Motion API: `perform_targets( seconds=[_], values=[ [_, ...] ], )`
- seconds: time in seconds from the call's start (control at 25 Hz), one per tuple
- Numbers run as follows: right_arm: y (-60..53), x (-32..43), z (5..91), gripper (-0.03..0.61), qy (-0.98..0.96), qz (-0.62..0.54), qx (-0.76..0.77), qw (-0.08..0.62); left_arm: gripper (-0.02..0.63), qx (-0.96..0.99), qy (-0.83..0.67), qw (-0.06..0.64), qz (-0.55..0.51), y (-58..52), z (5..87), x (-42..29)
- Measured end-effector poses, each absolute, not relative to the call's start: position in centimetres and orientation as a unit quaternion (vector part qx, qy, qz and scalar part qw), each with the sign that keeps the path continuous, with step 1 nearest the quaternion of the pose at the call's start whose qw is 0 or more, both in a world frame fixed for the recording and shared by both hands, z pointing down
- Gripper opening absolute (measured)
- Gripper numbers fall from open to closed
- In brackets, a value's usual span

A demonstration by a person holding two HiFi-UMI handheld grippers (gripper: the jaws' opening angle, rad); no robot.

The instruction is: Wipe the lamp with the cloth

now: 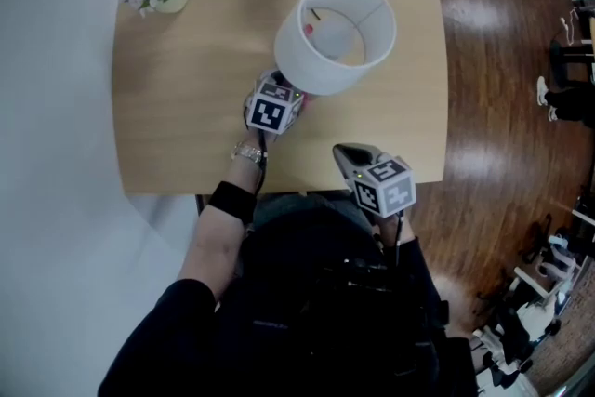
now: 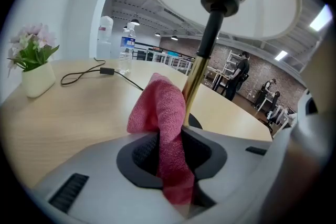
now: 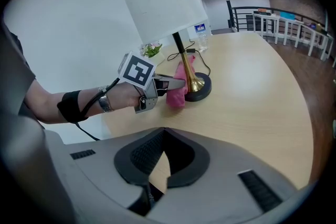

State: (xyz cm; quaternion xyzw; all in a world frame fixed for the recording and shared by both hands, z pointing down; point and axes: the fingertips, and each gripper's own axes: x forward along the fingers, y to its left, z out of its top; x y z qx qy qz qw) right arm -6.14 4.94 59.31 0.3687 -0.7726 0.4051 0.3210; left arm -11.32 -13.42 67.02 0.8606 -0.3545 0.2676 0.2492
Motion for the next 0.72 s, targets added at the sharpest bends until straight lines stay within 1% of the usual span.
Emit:
perform_targets(
  seconds=[0.32,0.56,0.72],
  values=[
    [4.7,-6.8,58.3,0.005,-0.775,0.393,0.381,0.315,0.1,0.848,-0.38,0.261,0.262,-13.3,66.6,-11.1],
    [5.7,-6.6,56.8,0.005,-0.776,0.377,0.393,0.318,0.1,0.85,-0.417,0.26,0.19,-12.7,61.6,-10.1],
    [4.5,-5.5,55.8,0.005,-0.785,0.357,0.396,0.315,0.101,0.849,-0.436,0.253,0.156,-12.0,59.4,-9.6]
  ],
)
